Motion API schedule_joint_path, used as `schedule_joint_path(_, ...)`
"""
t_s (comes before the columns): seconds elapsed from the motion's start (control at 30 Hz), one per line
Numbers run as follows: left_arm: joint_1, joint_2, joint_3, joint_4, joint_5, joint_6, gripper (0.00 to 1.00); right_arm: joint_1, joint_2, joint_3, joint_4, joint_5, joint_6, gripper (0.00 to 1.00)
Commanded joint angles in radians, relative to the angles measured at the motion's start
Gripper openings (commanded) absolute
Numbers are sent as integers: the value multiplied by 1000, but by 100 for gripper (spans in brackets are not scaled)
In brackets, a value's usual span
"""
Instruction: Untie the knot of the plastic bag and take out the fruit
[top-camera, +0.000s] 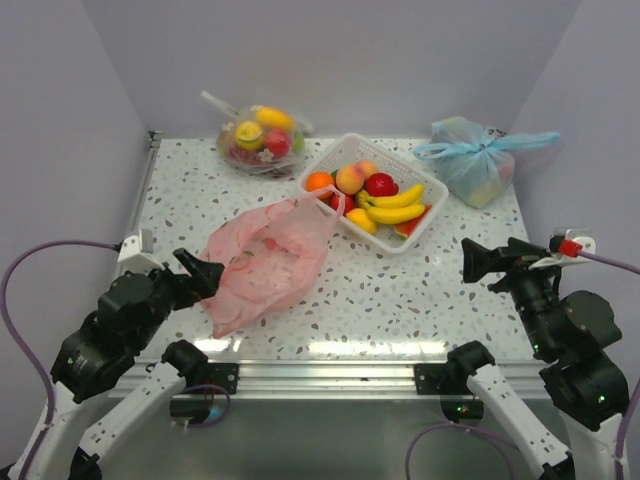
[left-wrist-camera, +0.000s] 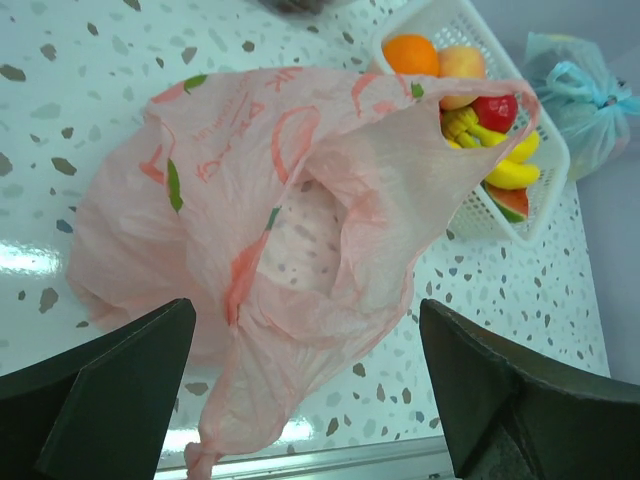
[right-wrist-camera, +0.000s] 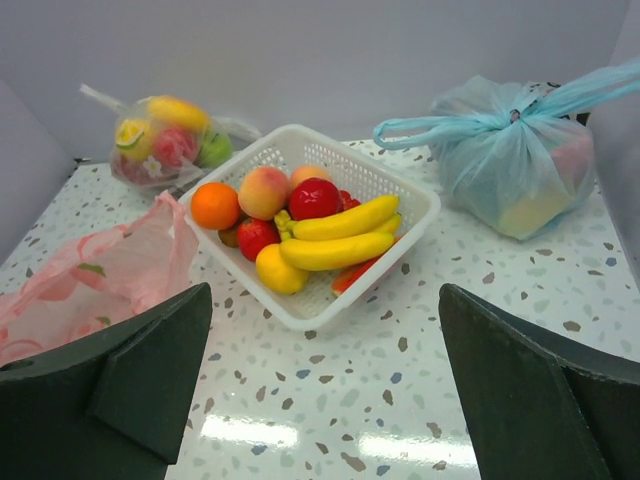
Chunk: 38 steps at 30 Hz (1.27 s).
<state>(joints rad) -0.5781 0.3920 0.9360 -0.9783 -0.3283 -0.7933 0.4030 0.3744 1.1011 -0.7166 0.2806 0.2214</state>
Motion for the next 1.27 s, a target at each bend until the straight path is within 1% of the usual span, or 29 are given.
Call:
schedule_joint_path(0.0,0,-79,61,-36,-104,32,100,0,-46,-21,-32,29,-10,99)
schedule_joint_path(0.17,0,-166,121,-53,-219,55,100,0,-130,-72,-58,89,-2,99)
schedule_joint_path(0.27,0,-214,136,-53,-267,45,100,2,-176,-101,-61,106,3,99)
schedule_joint_path(0.47,0,-274,118,-48,-328,0,100,2,-218,-127,-57,121,-8,99)
schedule_joint_path(0.77,0,-246,87,-20,-337,0,100,0,-239,-145,-53,129,-24,99)
schedule_joint_path(1.23,1,-211,50,30,-342,12,100,0,-210,-139,-15,117,-47,99)
